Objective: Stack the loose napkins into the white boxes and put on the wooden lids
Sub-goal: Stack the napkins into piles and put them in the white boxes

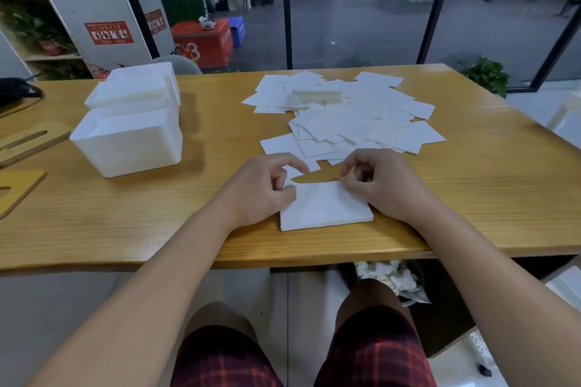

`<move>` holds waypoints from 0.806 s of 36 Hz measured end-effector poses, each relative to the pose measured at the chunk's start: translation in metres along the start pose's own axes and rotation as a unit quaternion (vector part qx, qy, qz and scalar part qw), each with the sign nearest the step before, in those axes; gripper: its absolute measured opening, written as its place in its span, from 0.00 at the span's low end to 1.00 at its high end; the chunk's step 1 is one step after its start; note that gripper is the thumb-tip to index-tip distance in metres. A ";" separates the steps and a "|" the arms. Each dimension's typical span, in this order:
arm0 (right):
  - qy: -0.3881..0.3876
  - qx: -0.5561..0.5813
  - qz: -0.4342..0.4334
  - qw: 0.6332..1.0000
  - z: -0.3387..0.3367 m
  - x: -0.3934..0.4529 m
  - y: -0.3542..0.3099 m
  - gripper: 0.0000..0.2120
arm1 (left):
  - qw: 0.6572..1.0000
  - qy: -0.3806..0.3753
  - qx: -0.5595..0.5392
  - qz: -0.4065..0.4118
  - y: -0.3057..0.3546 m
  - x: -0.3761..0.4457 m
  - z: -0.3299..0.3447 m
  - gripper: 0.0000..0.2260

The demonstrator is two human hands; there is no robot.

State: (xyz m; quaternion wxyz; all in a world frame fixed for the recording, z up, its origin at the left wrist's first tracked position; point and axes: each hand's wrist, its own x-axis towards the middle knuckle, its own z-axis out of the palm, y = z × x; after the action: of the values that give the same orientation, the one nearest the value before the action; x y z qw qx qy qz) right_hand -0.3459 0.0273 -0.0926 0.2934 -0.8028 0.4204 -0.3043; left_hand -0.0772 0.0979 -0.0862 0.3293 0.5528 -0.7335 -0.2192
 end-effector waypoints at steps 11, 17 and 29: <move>0.030 -0.140 -0.044 0.989 0.012 0.006 0.002 0.04 | 0.985 0.100 0.124 -0.061 -0.039 0.039 -0.010 0.18; 0.046 -0.137 -0.036 0.989 0.013 0.007 0.001 0.05 | 0.983 0.083 0.151 -0.059 -0.043 0.045 -0.005 0.12; 0.078 -0.022 -0.041 0.996 0.018 0.025 -0.007 0.18 | 0.983 0.180 -0.016 -0.028 -0.031 0.035 -0.012 0.03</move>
State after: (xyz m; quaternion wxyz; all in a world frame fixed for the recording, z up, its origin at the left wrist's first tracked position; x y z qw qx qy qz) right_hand -0.3176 0.0134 -0.0936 0.2293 -0.7993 0.4157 -0.3686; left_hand -0.0536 0.0562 -0.0909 0.4582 0.5985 -0.6427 -0.1372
